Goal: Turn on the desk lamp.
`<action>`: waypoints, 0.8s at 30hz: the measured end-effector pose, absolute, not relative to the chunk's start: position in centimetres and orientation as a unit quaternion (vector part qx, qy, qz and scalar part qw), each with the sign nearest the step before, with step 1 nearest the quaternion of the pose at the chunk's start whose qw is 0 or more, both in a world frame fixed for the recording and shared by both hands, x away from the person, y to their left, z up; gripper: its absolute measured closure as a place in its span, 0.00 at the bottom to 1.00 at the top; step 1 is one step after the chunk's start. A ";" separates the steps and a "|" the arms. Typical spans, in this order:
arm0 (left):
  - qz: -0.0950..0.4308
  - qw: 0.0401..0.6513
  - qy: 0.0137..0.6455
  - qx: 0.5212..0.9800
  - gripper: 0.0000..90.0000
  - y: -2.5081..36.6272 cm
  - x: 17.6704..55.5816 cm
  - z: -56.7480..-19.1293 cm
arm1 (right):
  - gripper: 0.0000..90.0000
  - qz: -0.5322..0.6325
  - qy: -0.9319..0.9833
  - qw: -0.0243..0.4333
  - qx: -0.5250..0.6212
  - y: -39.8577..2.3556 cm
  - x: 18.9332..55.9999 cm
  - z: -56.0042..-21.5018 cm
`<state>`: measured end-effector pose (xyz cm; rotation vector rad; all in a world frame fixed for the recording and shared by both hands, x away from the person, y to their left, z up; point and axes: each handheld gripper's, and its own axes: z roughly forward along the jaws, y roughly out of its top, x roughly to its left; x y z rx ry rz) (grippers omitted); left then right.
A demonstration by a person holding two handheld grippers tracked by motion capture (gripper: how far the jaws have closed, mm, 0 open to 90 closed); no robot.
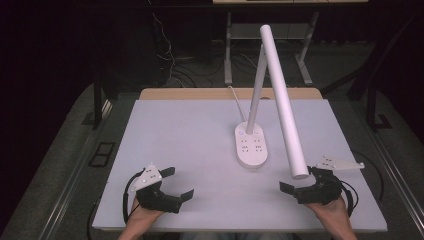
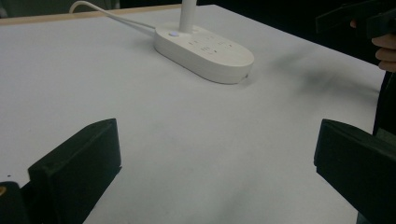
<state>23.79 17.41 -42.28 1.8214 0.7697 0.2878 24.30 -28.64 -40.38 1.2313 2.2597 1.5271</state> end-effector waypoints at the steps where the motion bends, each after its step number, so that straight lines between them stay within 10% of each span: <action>1: 0.121 0.541 0.324 0.767 0.00 17.4 23.8 -42.3 | 0.00 0.505 0.755 0.070 0.412 -28.6 24.3 -40.5; 24: 0.123 0.531 0.324 0.773 0.00 17.2 23.9 -42.4 | 0.00 0.493 0.768 0.057 0.406 -28.8 24.2 -40.5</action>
